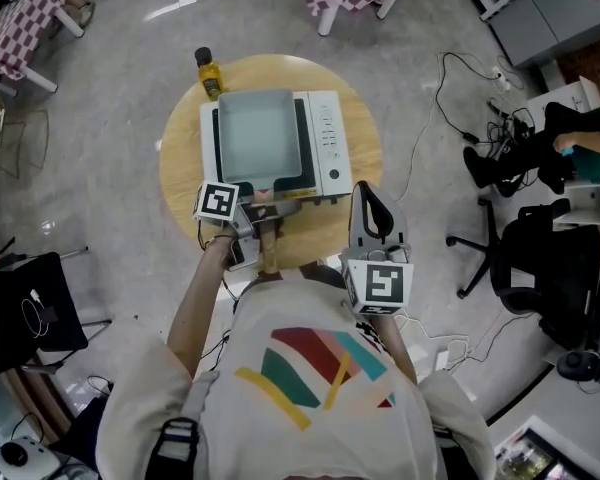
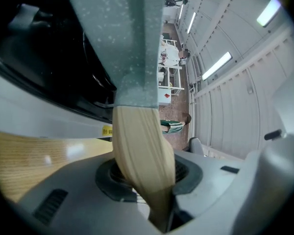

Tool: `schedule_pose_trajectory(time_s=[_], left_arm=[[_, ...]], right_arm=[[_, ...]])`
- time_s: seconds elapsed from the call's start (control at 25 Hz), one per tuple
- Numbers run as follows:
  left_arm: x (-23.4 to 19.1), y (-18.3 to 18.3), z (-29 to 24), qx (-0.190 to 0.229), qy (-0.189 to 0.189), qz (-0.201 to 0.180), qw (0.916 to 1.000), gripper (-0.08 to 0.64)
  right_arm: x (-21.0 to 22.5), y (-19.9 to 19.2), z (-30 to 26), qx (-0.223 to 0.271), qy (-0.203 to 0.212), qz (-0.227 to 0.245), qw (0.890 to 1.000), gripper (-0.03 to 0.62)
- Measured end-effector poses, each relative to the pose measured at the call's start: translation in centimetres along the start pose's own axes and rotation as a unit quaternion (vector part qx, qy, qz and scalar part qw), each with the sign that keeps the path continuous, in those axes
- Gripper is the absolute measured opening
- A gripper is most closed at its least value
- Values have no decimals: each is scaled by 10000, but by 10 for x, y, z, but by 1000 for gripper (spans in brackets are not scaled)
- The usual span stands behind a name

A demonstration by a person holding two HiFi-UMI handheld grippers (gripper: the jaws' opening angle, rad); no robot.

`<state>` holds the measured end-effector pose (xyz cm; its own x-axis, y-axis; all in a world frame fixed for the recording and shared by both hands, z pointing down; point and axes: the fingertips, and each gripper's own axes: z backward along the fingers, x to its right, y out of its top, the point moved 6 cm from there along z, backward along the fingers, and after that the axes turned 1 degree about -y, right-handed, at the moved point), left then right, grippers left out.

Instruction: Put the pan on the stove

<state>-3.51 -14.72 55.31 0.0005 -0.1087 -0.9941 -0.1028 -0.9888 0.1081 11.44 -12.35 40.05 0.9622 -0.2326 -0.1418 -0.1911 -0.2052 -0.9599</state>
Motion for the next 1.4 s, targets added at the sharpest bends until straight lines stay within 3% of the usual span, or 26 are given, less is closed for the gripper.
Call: schedule_pose_trajectory(time_s=[0.44,0.8,1.24,1.4], left_arm=[[6,2,-1,306,-453,387,9978,249],[0,3,18,588,-320,378,9970,267],[-2,-1,53,974,-219,336,9944,297],[-7,0,75,1313,139,43,9912,305]], right_arm=[[-6,-2,-4,-58,131,-15,9999,-2],[-14,2,-12,-15,308,-2,9995,-2],[-39,6,-31,55,823,107,9965,-2],[-54,11,-38,78,1045,131,9944,-2]])
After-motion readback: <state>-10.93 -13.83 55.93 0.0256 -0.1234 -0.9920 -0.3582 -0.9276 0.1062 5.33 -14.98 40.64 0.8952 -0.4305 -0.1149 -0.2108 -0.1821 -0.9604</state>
